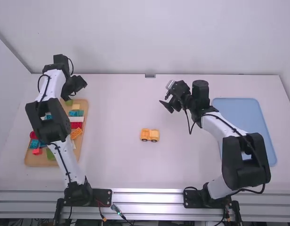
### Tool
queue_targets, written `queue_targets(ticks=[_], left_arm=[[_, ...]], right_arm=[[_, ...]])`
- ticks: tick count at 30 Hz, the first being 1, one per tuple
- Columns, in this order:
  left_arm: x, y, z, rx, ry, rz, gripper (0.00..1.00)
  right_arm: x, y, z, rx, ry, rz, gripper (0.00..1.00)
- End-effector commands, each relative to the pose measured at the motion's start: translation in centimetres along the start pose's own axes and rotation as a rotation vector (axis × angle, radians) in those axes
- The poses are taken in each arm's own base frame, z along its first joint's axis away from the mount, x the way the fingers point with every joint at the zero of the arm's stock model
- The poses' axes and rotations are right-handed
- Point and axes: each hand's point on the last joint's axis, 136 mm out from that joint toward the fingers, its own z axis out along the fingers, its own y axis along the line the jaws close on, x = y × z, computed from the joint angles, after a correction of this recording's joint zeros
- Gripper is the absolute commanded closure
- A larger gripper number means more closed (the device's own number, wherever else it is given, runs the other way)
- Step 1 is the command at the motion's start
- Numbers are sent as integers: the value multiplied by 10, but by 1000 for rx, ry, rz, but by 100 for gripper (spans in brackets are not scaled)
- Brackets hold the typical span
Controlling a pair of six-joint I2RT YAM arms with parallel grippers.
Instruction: Assemble lego blocks to make yellow taxi
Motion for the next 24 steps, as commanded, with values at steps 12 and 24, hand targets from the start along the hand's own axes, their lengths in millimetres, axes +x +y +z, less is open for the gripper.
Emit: queue_targets(ticks=[12, 24], left_arm=[[13, 41, 12, -179, -13, -245, 16], [26, 55, 39, -207, -29, -399, 27]], right_arm=[[-2, 0, 1, -5, -4, 9, 1], [-2, 1, 0, -9, -3, 11, 1]])
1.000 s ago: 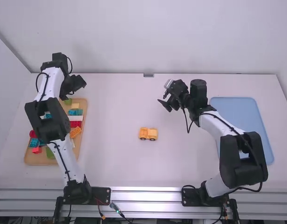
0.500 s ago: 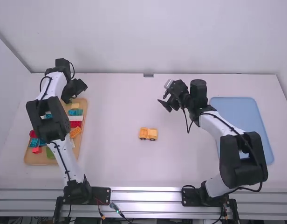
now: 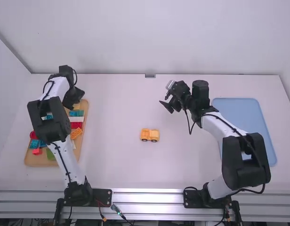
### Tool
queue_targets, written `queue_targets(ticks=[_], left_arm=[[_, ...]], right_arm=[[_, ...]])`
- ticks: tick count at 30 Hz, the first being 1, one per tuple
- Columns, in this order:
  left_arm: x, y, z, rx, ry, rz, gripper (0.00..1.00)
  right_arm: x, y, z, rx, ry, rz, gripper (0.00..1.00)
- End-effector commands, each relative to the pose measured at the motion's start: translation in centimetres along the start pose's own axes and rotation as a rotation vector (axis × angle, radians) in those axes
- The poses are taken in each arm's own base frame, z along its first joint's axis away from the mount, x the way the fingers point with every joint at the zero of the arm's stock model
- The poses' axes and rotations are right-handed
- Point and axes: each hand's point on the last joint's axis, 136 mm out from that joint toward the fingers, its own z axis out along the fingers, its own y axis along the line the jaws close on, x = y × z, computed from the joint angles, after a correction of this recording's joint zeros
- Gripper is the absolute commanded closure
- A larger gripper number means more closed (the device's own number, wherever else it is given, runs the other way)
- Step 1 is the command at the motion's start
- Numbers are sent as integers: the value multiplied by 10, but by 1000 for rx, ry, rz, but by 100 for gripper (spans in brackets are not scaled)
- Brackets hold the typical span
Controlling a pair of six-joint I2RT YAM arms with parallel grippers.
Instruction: Assemble lego blocks to make yellow taxi
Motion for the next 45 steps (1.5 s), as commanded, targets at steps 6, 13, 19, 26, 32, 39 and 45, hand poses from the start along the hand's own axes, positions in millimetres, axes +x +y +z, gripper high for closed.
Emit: queue_targets(ticks=[6, 13, 19, 26, 32, 39, 45], left_arm=[[2, 8, 15, -7, -19, -116, 35], [-1, 4, 22, 25, -44, -127, 39], [6, 7, 31, 20, -41, -161, 45], [6, 10, 34, 16, -39, -168, 49], [5, 11, 34, 17, -40, -168, 63], [1, 10, 34, 24, -50, -174, 76], [-1, 11, 21, 18, -45, -184, 92]], right_arm=[[-2, -1, 0, -2, -6, 59, 1], [-2, 0, 0, -6, -4, 61, 1], [-2, 1, 0, -8, -4, 63, 2], [1, 2, 0, -13, 9, 72, 2], [1, 2, 0, -13, 9, 73, 1], [1, 3, 0, -15, 9, 73, 1], [1, 3, 0, -16, 8, 73, 1]])
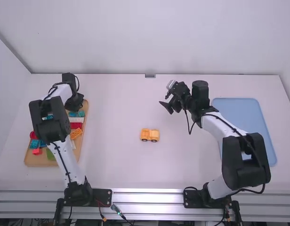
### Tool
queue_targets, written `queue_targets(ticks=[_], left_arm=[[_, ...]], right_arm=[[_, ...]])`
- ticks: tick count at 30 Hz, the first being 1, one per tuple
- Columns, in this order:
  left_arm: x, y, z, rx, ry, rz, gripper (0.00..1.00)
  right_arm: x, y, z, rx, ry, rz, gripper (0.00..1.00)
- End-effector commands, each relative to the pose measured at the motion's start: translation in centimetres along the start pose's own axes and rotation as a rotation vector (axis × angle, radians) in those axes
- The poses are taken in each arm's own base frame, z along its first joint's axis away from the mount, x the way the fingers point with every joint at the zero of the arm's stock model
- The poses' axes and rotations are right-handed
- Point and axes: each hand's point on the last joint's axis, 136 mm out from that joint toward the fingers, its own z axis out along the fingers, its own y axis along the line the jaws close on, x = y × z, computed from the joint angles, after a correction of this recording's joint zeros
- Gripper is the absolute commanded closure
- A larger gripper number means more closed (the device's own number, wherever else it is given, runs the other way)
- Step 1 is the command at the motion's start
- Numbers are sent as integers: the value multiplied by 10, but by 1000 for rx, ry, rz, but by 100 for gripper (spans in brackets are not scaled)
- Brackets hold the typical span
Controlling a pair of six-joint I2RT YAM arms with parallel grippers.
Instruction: Assemble lego blocks to make yellow taxi
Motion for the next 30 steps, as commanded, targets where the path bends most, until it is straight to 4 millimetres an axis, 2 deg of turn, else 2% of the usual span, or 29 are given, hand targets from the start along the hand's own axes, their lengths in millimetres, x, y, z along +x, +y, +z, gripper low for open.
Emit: queue_targets(ticks=[1, 3, 9, 13, 18, 21, 25, 26, 30], left_arm=[[-11, 0, -16, 6, -18, -22, 97], [-14, 2, -27, -8, -17, -61, 98], [-20, 23, -60, -113, -49, -235, 98], [-13, 19, -79, -98, -45, -215, 98], [10, 25, -98, -122, -43, -251, 98], [38, 24, -109, -124, -55, -214, 98], [96, 16, -115, -93, -4, -113, 98], [116, 20, -115, -104, 7, -127, 98], [167, 27, -119, -104, 8, -138, 98]], right_arm=[[-3, 0, 0, -5, -7, 7, 1], [-2, 0, 0, -4, -5, 8, 1], [-1, 0, 0, -6, 0, 11, 1], [1, 1, 0, -11, 8, 12, 1], [4, 4, 0, -19, 20, 30, 1], [5, 5, 0, -23, 24, 32, 1], [5, 5, 0, -23, 25, 14, 1], [5, 5, 0, -23, 25, -2, 1], [8, 0, -2, -11, 27, -27, 1]])
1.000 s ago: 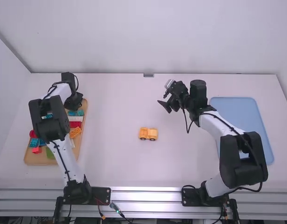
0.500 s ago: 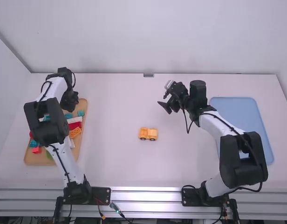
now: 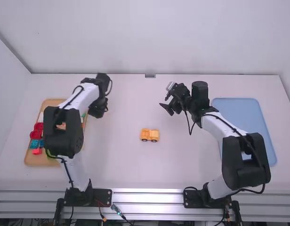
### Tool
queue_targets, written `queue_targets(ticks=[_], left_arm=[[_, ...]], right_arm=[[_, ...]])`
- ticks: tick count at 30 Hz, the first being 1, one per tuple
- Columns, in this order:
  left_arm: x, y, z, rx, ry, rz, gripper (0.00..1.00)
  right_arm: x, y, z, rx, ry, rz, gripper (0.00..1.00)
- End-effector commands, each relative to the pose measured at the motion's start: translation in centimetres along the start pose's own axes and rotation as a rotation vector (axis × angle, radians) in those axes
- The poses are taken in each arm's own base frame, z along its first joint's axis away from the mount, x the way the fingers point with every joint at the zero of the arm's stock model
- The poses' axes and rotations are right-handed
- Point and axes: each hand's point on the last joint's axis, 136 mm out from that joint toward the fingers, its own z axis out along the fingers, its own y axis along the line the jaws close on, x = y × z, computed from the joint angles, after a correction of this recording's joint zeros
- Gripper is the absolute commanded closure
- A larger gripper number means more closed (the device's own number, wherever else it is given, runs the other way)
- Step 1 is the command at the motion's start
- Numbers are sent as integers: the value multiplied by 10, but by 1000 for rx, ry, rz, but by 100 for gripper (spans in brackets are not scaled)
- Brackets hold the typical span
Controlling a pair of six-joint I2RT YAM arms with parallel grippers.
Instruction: Assemble lego blocks to make yellow taxi
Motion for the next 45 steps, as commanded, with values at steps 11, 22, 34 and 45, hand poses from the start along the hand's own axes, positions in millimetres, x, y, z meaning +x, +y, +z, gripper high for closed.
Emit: queue_targets(ticks=[11, 22, 34, 45], left_arm=[[144, 34, -15, 21, 207, -33, 98], [173, 44, 12, 60, 228, -145, 98], [176, 46, 13, 52, 245, -154, 32], [172, 47, 12, 27, 265, -180, 9]], right_arm=[[17, -32, -19, 70, 20, 26, 1], [18, -26, -16, 55, 28, 29, 1], [18, -26, -16, 53, 29, 32, 1], [19, -26, -17, 52, 33, 32, 1]])
